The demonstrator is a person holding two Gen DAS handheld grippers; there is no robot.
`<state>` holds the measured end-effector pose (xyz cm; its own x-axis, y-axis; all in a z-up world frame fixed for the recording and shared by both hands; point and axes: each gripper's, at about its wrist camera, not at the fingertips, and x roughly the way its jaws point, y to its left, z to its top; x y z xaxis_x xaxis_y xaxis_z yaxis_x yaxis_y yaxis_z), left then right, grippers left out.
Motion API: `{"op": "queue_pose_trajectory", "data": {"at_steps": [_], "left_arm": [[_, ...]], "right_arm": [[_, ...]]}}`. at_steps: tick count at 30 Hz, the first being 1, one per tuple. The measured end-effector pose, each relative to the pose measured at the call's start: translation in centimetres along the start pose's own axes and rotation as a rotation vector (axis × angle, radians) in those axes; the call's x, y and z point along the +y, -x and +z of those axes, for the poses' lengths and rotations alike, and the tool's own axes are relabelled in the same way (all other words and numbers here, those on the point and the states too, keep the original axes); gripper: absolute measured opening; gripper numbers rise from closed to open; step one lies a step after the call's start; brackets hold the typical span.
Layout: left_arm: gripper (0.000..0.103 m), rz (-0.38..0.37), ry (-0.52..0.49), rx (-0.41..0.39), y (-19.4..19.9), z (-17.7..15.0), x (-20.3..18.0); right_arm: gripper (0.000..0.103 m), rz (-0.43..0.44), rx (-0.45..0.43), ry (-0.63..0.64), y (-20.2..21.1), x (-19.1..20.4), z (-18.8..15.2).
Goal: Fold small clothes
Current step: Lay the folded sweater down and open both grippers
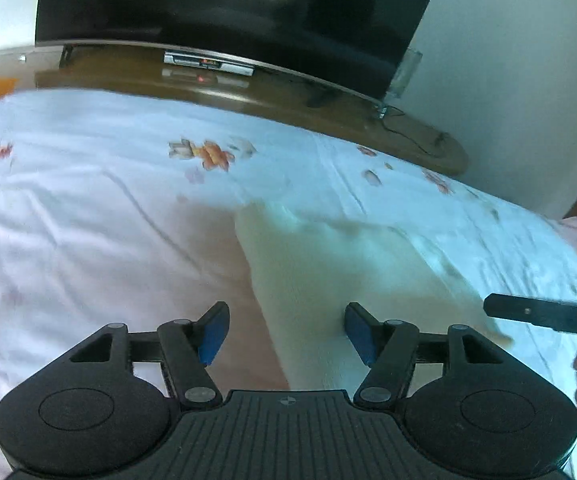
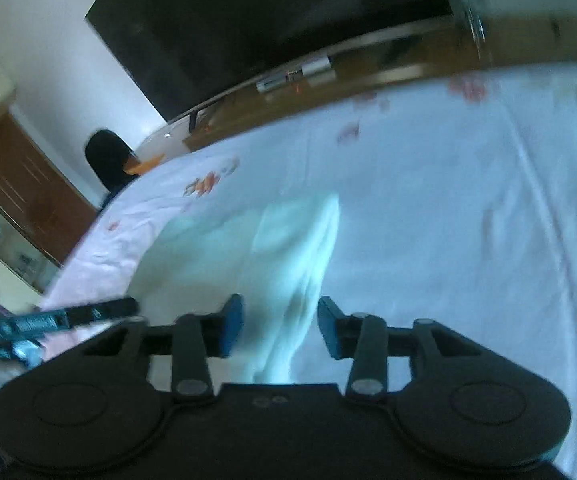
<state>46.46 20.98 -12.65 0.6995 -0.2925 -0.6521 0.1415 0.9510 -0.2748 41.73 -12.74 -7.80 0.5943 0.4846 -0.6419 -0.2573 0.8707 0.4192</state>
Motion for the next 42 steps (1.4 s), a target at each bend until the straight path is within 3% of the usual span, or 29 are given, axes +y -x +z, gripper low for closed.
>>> {"op": "queue_pose_trajectory", "data": {"at_steps": [3, 5, 7, 10, 14, 16, 20, 22, 25, 29, 31, 33, 35, 38, 42], "left_arm": [[0.064, 0.019, -0.017, 0.041, -1.9, 0.7, 0.5], [0.067, 0.003, -0.01, 0.055, -2.3, 0.2, 0.9], [0.072, -0.013, 0.027, 0.044, -2.3, -0.7, 1.7], [0.073, -0.06, 0.09, 0.0, -1.9, -1.8, 2.9], [0.073, -0.066, 0.146, -0.038, 0.5, -3.2, 3.2], [0.073, -0.059, 0.134, -0.055, 2.5, -4.4, 3.0], [0.073, -0.08, 0.109, -0.027, 4.5, -7.6, 2.4], [0.073, -0.096, 0.107, 0.004, 4.8, -9.1, 1.9], [0.073, -0.031, 0.008, 0.0, 5.7, -10.9, 0.4], [0.073, -0.01, -0.034, -0.031, 8.8, -12.7, -0.8], [0.073, -0.021, -0.048, -0.042, 9.7, -14.0, -1.3], [0.073, 0.028, -0.053, -0.031, 9.6, -15.3, -1.5], [0.073, 0.041, -0.033, -0.064, 10.0, -16.1, -1.4], [0.073, 0.09, -0.083, -0.059, 10.9, -17.1, -2.4], [0.074, 0.126, -0.107, -0.086, 15.9, -18.8, -3.5]], "right_arm": [[0.033, -0.015, 0.005, 0.16, -1.7, 2.2, 0.9], [0.029, -0.07, 0.05, 0.272, -3.0, 2.6, 0.3], [0.038, -0.09, 0.08, 0.324, -3.9, 1.8, -0.4], [0.04, -0.066, 0.092, 0.268, -3.7, 0.8, -0.2], [0.038, -0.078, 0.107, 0.274, -4.1, 1.0, 0.5], [0.036, -0.091, 0.092, 0.23, -2.4, 0.7, 0.6], [0.035, -0.049, 0.09, 0.23, 1.2, 1.9, -1.8], [0.036, -0.013, 0.129, 0.222, 1.9, 3.0, -3.5], [0.033, -0.096, 0.196, 0.263, 1.5, 3.9, -6.8], [0.039, -0.16, 0.13, 0.178, 4.0, 2.8, -8.7], [0.038, -0.128, 0.075, 0.16, 6.0, 3.3, -9.1], [0.038, -0.085, 0.063, 0.166, 6.7, 4.2, -10.0], [0.039, -0.152, 0.112, 0.21, 5.2, 4.6, -11.5], [0.039, -0.159, 0.076, 0.171, 5.6, 3.6, -12.9], [0.041, -0.118, 0.022, 0.124, 10.2, 3.7, -13.7]]}}
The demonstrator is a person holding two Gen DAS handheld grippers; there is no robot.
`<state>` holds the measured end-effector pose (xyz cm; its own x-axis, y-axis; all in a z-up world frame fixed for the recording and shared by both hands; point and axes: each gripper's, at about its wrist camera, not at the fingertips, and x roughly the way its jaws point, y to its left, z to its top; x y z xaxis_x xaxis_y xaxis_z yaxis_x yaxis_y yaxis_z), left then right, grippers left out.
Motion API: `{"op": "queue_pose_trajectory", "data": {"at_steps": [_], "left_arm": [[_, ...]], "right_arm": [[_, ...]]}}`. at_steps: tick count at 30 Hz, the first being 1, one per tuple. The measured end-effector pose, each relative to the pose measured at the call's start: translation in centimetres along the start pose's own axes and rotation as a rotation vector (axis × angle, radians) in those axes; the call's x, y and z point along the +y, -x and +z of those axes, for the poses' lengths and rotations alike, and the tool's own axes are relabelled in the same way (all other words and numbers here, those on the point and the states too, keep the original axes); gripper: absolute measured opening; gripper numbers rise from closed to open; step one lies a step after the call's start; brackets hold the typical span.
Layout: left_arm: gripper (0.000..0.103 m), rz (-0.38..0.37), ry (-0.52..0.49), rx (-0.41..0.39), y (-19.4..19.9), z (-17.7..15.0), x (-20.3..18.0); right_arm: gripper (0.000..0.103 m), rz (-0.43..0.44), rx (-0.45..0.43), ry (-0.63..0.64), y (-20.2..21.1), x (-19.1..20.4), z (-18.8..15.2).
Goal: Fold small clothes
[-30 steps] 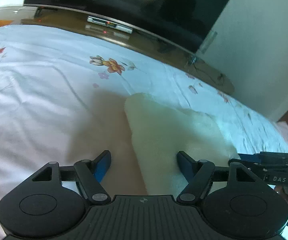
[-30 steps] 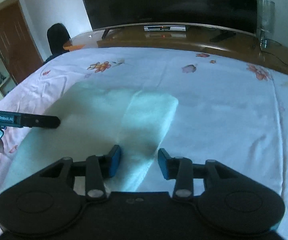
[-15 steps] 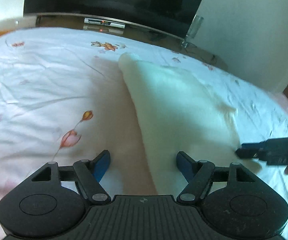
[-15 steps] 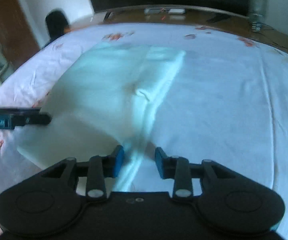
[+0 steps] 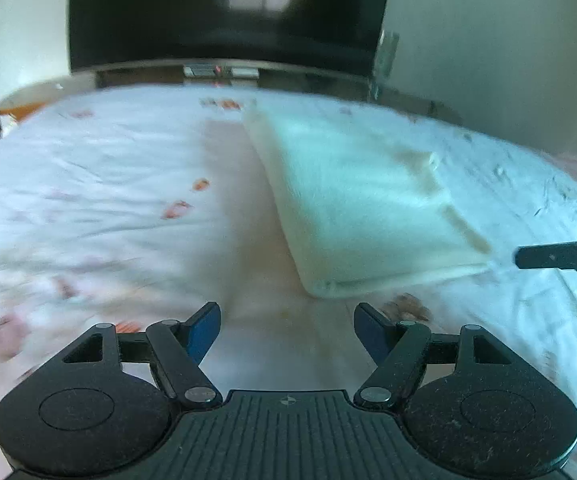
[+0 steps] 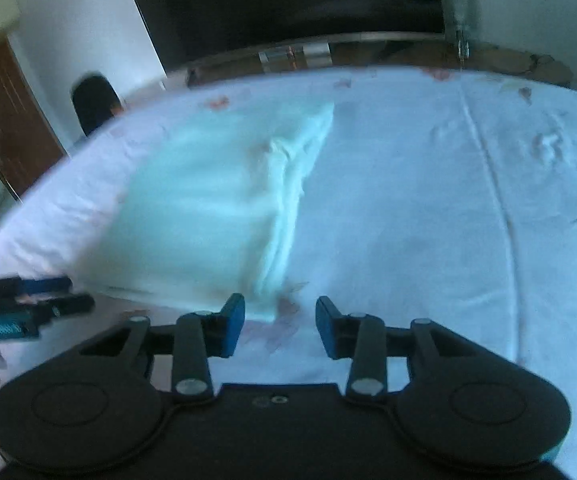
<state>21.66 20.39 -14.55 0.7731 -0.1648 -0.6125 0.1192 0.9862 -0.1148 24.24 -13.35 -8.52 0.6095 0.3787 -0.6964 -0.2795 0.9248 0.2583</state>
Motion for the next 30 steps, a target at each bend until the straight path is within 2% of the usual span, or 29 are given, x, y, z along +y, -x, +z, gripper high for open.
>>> {"op": "queue_pose_trajectory", "data": {"at_steps": [1, 2, 4, 6, 7, 9, 12, 14, 17, 20, 30], "left_arm": [[0.08, 0.012, 0.029, -0.029, 2.2, -0.3, -0.2], [0.102, 0.019, 0.05, -0.058, 3.9, -0.5, -0.4], [0.103, 0.049, 0.062, -0.136, 7.5, -0.8, -1.9], [0.103, 0.062, 0.044, -0.158, 10.3, -0.6, -3.8], [0.103, 0.07, 0.037, -0.166, 11.6, -0.5, -4.8], [0.103, 0.077, 0.018, -0.152, 13.6, -0.5, -6.4], [0.103, 0.094, 0.006, -0.166, 15.9, -0.7, -7.9], [0.103, 0.087, 0.012, -0.168, 17.4, -0.9, -8.4], [0.103, 0.043, 0.036, -0.193, 19.3, -0.8, -8.9], [0.103, 0.043, 0.022, -0.246, 20.8, -0.7, -9.8], [0.103, 0.042, -0.01, -0.264, 22.4, -1.2, -11.2]], "right_arm": [[0.042, -0.01, -0.01, 0.014, 1.4, 0.1, -0.5], [0.047, -0.034, -0.029, 0.024, 3.2, 0.1, -1.0], [0.06, -0.068, -0.066, 0.008, 6.4, 0.3, -1.7], [0.082, -0.082, -0.108, 0.018, 9.6, 1.3, -2.5], [0.086, -0.102, -0.131, 0.031, 11.3, 2.1, -3.0], [0.102, -0.142, -0.168, 0.017, 13.9, 3.3, -3.7], [0.103, -0.203, -0.192, -0.061, 16.3, 4.5, -4.3], [0.103, -0.2, -0.176, -0.033, 17.1, 5.4, -4.8], [0.103, -0.299, -0.255, 0.013, 19.3, 7.0, -5.7], [0.103, -0.267, -0.316, 0.021, 21.3, 7.8, -6.1], [0.103, -0.262, -0.316, 0.057, 22.9, 9.6, -6.4]]}}
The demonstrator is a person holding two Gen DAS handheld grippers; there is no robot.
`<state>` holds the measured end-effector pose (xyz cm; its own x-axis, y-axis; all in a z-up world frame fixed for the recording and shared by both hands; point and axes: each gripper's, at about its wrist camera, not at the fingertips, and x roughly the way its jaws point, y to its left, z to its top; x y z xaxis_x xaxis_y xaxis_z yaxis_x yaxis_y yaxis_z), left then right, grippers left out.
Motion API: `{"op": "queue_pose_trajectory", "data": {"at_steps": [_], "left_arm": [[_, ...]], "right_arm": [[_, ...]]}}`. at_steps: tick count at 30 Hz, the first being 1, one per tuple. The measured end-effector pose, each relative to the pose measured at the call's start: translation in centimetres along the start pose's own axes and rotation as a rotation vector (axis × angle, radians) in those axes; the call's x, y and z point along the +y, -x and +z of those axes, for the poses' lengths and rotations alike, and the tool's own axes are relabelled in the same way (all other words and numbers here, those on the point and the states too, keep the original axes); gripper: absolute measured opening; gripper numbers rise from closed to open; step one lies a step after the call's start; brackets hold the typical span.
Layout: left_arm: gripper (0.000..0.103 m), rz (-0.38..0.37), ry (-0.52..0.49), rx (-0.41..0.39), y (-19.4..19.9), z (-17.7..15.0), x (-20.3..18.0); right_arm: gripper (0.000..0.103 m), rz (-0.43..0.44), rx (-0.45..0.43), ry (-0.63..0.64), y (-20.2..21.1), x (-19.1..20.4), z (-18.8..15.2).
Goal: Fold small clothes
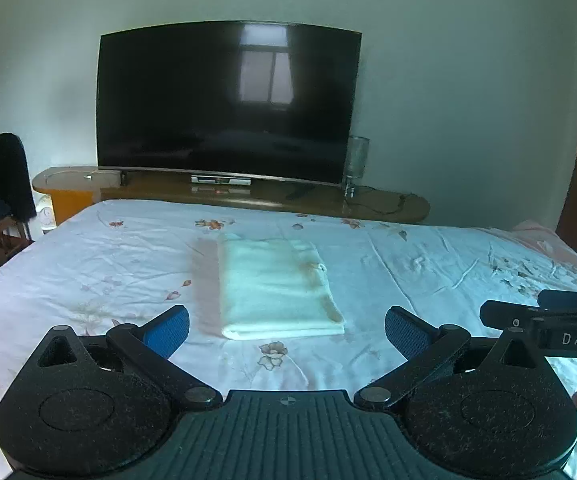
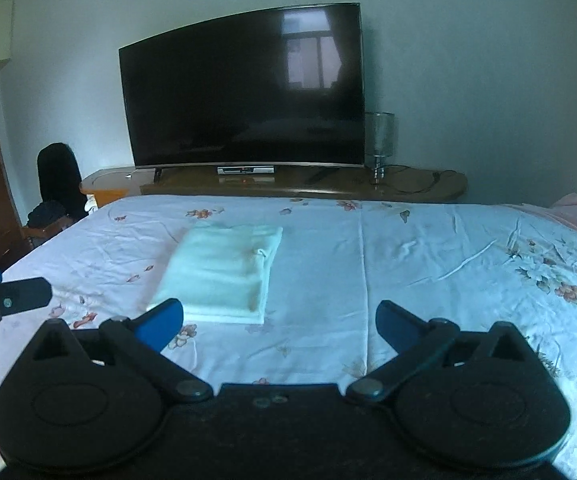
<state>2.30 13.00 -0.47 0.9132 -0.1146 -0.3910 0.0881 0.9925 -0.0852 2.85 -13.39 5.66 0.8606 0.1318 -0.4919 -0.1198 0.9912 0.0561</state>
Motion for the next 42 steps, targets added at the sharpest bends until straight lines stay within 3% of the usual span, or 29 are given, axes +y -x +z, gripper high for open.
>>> {"op": "queue_pose_trajectory", "data": {"at_steps": [42], "left_arm": [[0.103, 0.01, -0.017, -0.02, 0.14, 0.67, -0.33]], "right_arm": [[0.103, 0.024, -0.014, -0.02, 0.33, -0.35, 0.88]]}}
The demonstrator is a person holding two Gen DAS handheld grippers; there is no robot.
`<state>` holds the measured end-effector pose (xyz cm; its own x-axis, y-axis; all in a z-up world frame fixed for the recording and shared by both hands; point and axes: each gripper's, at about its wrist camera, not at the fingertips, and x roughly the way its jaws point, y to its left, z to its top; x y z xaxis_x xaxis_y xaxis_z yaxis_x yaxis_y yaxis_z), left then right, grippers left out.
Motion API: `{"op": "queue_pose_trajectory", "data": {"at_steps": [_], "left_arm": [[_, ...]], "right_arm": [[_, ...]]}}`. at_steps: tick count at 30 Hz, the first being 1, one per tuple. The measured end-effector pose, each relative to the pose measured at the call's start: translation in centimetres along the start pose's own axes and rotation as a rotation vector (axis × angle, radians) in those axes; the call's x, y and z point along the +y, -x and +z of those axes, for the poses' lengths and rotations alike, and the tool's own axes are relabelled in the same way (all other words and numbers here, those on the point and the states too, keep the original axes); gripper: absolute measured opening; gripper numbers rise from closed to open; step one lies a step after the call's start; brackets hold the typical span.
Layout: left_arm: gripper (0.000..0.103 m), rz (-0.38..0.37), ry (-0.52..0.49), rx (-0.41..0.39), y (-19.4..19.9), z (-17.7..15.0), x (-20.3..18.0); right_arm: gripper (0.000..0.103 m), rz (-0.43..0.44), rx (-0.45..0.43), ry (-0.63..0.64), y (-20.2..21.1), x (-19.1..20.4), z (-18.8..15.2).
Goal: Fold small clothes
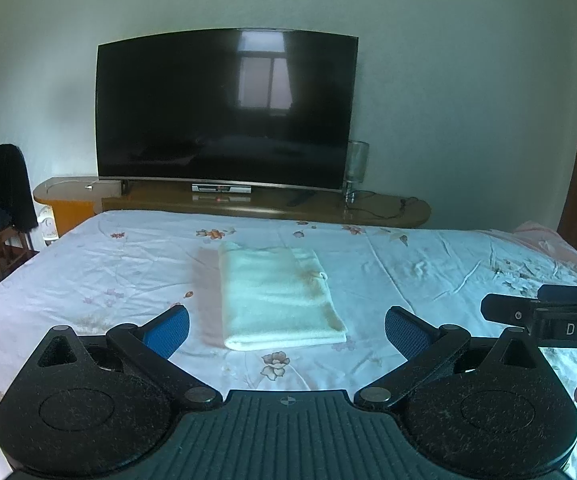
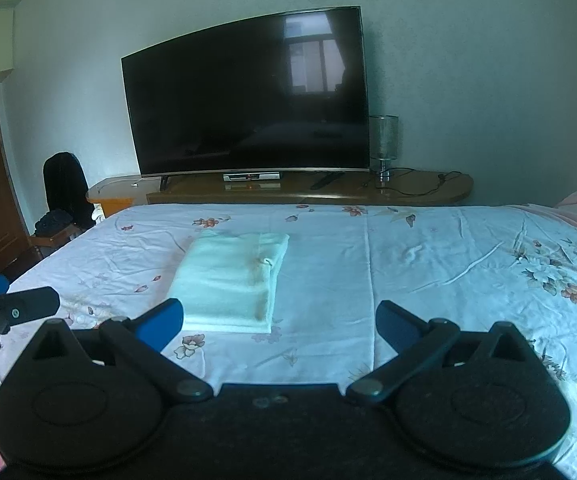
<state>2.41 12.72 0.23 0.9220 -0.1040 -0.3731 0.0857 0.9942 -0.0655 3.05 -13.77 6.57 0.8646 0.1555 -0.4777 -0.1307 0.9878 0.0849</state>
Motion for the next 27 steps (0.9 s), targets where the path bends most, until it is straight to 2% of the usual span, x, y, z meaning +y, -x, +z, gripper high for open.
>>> {"op": "queue_pose_trajectory", "data": {"at_steps": [20, 27], "left_arm": [[0.103, -0.006, -0.033, -0.029, 0.8, 0.4, 0.9], [0.103, 0.006, -0.02, -0.068, 1.4, 0.5, 1.6]], "right_arm": [[0.103, 0.003, -0.01, 0.023, 0.3, -0.1, 0.3], [0.103, 0.01, -0.01, 0.024, 0.4, 0.1, 0.4]]}}
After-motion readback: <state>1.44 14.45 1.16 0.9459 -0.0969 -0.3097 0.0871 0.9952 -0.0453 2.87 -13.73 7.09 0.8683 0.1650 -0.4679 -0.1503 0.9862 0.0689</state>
